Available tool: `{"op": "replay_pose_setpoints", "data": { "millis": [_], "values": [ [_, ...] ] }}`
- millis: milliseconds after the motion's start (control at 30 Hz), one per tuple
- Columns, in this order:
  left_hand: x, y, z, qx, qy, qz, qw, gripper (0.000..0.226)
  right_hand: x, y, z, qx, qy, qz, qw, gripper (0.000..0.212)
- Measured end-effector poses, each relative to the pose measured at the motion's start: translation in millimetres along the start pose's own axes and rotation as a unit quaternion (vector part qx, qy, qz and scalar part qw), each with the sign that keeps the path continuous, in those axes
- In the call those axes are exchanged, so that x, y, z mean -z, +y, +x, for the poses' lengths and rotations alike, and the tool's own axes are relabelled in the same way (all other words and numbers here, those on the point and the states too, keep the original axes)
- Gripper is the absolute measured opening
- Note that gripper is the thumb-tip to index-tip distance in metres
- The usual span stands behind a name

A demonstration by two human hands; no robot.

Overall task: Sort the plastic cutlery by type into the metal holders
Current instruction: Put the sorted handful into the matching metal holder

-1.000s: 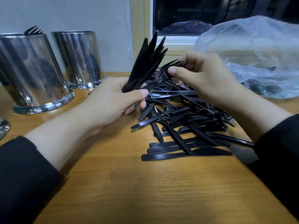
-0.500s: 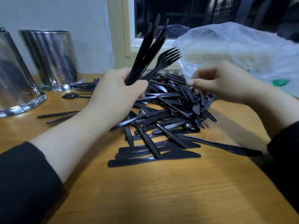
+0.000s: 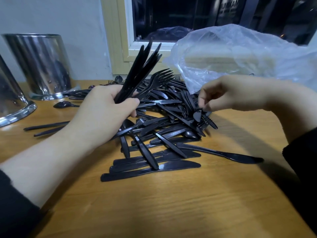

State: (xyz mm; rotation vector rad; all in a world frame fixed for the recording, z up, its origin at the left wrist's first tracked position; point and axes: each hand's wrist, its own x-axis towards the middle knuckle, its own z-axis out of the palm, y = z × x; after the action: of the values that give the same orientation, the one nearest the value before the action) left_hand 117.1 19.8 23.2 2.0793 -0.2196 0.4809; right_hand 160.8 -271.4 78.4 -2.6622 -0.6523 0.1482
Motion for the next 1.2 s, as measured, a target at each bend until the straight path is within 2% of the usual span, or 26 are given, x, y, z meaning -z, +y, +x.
{"op": "replay_pose_setpoints", "data": {
  "millis": [133,300,500,700,900,1067,1200],
  "values": [
    [1,0,0,-0.004,-0.009,0.0,1.0,0.028,8,1,-14,-0.036,-0.111,-0.031,0.993,0.023],
    [-2,1,-1,-0.006,-0.027,0.006,1.0,0.028,-8,-1,-5,-0.062,-0.105,-0.07,0.99,0.032],
    [1,1,0,-0.006,-0.031,-0.003,0.999,0.021,-14,-3,2,-0.048,-0.046,-0.118,0.991,0.011],
    [-1,1,-1,-0.005,-0.034,-0.01,0.999,0.017,-20,-3,5,-0.041,-0.035,-0.1,0.994,0.008],
    [-1,1,0,0.004,-0.031,-0.002,1.0,0.026,-26,-7,10,-0.02,0.018,-0.027,0.999,0.004],
    [1,-3,2,0.027,-0.034,-0.04,0.998,0.03,-24,-15,4,0.039,0.062,0.16,0.984,0.015],
    [4,-2,3,0.032,-0.036,-0.071,0.996,0.031,-21,-17,2,0.085,0.165,0.152,0.971,0.012]
  ]
}}
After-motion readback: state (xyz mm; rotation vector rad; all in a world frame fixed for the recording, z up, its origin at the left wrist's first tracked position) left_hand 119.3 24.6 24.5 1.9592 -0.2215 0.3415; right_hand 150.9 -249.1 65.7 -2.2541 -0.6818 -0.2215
